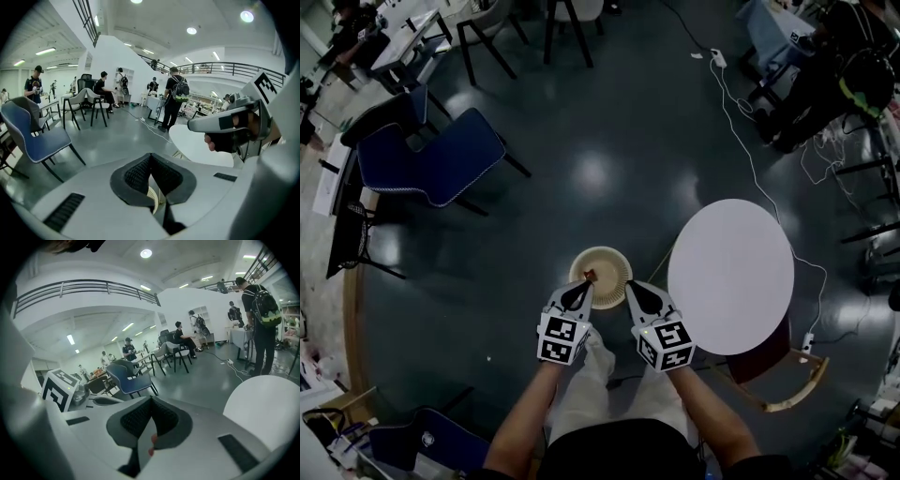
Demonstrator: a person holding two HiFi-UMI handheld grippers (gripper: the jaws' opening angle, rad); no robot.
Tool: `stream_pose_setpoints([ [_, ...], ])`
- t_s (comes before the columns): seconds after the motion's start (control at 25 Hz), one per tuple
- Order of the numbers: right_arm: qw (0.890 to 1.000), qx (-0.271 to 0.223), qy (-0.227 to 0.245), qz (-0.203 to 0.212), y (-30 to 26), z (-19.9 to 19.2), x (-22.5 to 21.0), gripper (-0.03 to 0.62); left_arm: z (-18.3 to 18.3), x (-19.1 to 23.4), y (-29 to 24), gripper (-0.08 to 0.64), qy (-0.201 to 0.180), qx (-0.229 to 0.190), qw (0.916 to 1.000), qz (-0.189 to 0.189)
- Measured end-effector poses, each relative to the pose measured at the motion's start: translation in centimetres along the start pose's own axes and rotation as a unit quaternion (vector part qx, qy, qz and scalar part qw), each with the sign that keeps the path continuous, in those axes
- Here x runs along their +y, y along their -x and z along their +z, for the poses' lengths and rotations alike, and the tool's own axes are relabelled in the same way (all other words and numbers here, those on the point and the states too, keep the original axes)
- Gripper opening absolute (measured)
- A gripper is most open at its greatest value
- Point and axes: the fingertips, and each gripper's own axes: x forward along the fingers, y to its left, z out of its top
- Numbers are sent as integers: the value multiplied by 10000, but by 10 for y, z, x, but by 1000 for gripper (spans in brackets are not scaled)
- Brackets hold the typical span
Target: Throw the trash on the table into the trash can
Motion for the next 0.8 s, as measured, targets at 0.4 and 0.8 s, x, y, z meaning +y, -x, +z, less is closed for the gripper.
stream_pose_setpoints([
  [0.4, 9982, -498, 321, -97, 36, 67, 20, 17, 72, -7, 50, 15, -309, -530, 9981, 72],
  [0.8, 9938, -977, 491, -215, 65, 123, 42, 17, 131, -24, 96, 15, -484, -1028, 9935, -2],
])
